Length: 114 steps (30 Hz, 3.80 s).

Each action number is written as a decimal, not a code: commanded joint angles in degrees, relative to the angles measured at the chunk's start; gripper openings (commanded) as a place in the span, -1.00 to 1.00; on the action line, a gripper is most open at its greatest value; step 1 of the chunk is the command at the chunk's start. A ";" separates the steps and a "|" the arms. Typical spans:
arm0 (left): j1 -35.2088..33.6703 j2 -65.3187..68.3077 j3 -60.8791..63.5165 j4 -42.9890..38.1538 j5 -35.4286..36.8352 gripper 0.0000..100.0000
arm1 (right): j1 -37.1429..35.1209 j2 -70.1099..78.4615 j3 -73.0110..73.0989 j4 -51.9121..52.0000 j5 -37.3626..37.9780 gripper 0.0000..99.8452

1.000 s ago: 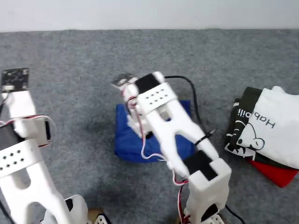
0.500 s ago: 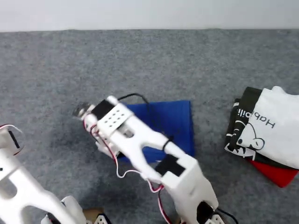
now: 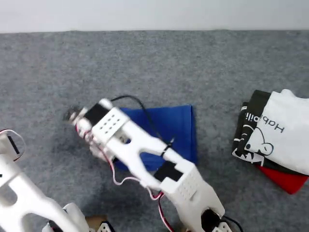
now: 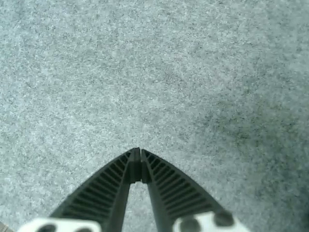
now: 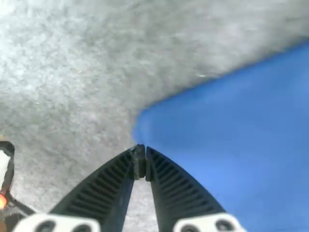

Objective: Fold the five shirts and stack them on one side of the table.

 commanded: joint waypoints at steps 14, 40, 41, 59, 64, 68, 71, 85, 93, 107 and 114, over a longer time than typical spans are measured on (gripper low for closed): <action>0.00 -1.58 -2.24 -0.97 0.26 -0.99 | 35.30 -6.02 -5.71 -2.95 0.26 -0.97; 0.09 -1.14 -2.15 -1.05 0.26 -0.99 | 35.03 15.08 -5.71 -1.63 -16.09 -0.41; 0.09 -1.14 -2.15 -1.05 0.26 -0.99 | 35.03 15.52 -5.80 -1.71 -16.09 -0.43; 0.18 -1.14 -2.07 -1.93 0.26 -0.99 | 39.69 17.54 -24.70 -5.49 18.55 -0.98; 0.18 -1.14 -2.07 -1.93 0.26 -0.99 | 36.88 22.11 -33.85 -13.41 33.76 -0.98; 0.18 -1.14 -2.07 -1.85 0.18 -0.99 | 34.15 26.77 -36.84 -14.11 37.36 -0.97; 0.18 -1.14 -2.07 -1.67 0.18 -0.99 | 33.98 28.35 -38.33 -11.91 37.10 -0.88; 0.18 -1.14 -2.07 -1.49 0.26 -0.99 | 40.66 26.51 -55.91 0.22 0.79 -0.53; 0.18 -1.14 -2.07 -1.58 0.26 -0.99 | 39.60 18.24 -51.16 2.77 -9.67 -0.53; 0.18 -1.32 -1.27 -1.85 0.44 -0.99 | 37.32 -8.66 -8.88 2.59 -32.88 -0.52; 0.09 -1.58 1.98 -2.73 0.26 -0.99 | 32.40 -8.31 0.79 2.33 -44.84 -0.13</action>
